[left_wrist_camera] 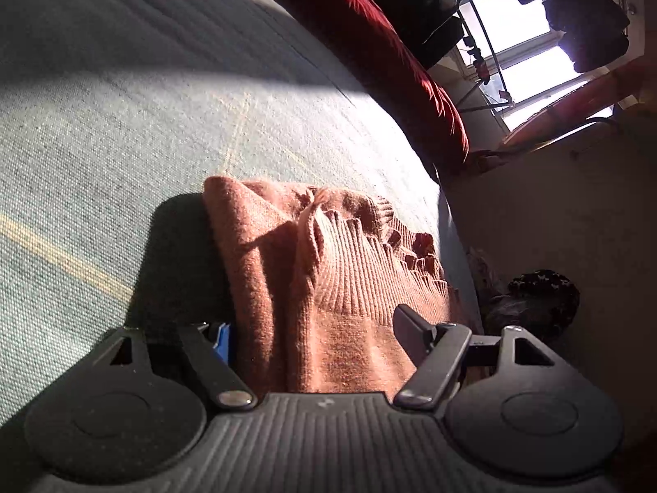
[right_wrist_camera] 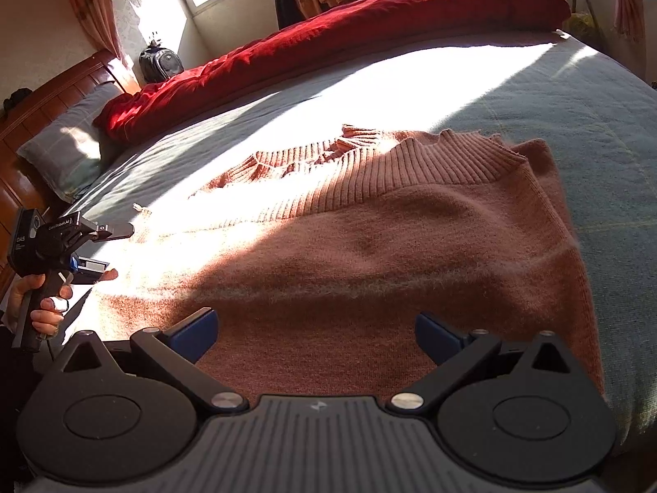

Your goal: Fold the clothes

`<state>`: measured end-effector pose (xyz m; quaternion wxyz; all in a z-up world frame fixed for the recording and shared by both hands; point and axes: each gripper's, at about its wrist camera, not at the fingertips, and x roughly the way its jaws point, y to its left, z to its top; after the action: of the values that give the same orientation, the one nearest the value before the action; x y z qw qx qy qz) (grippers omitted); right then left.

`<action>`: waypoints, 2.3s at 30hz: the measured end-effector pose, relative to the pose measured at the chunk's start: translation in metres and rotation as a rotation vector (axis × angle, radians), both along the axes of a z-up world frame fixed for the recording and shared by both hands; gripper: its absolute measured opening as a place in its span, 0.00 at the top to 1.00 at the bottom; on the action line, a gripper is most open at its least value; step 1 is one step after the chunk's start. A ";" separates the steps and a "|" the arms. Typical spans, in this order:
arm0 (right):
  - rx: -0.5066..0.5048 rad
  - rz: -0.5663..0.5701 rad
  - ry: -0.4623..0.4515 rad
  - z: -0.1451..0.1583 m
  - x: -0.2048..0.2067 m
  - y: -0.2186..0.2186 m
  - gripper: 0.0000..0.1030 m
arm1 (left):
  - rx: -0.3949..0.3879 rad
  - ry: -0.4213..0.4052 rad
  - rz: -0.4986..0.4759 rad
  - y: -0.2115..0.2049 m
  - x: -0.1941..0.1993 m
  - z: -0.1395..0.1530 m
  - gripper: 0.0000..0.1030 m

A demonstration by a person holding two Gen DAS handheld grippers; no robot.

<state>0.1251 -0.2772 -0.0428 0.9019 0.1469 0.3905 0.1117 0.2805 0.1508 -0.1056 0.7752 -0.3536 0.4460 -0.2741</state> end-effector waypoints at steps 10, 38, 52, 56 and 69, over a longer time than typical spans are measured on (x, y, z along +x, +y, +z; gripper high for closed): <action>-0.016 0.011 -0.011 0.005 0.007 0.007 0.00 | -0.053 0.021 -0.075 -0.004 0.014 -0.005 0.30; -0.054 0.097 -0.050 0.012 0.034 0.045 0.00 | 0.106 0.020 -0.129 -0.008 0.007 -0.004 0.68; -0.034 0.161 -0.058 0.011 0.064 0.075 0.00 | 0.126 0.007 -0.122 -0.015 0.008 -0.004 0.68; -0.042 0.176 -0.033 0.000 0.078 0.085 0.00 | 0.131 -0.002 -0.122 -0.015 0.008 -0.004 0.68; -0.119 0.176 -0.071 -0.015 0.074 0.096 0.00 | 0.102 -0.015 -0.110 -0.012 0.008 -0.005 0.68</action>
<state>0.1994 -0.1812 -0.0575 0.9090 0.0539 0.3757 0.1723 0.2887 0.1383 -0.1110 0.7793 -0.2865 0.4724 -0.2958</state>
